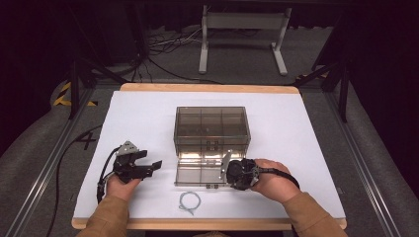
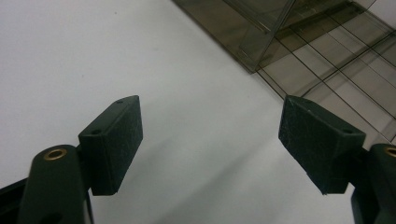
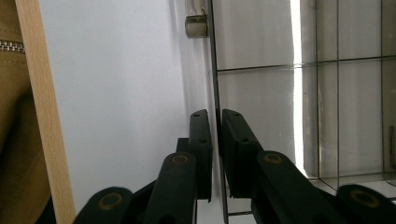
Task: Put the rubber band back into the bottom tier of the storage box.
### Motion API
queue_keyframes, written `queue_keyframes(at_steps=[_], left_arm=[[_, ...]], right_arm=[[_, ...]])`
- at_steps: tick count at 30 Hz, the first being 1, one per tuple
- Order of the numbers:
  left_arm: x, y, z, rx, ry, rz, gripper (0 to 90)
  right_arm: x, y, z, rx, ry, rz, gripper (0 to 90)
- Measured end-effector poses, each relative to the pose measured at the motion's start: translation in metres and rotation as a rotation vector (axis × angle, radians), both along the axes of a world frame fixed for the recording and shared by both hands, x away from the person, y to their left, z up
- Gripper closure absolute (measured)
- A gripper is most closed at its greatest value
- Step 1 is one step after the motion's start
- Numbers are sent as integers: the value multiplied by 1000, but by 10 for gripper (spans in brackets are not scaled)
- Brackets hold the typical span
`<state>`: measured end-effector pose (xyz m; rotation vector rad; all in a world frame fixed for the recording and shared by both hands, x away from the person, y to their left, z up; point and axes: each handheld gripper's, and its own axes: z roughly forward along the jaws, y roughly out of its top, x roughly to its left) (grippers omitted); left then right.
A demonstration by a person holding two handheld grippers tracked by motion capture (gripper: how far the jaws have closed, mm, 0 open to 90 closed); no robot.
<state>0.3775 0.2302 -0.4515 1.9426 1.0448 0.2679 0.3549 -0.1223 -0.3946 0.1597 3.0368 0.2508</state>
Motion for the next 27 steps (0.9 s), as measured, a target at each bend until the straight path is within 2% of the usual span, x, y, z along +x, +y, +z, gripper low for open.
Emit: queue_keyframes(at_steps=[27], left_arm=[[0,0,0,0,3,2,226]], right_arm=[[-3,1,0,-7,13,1,820]])
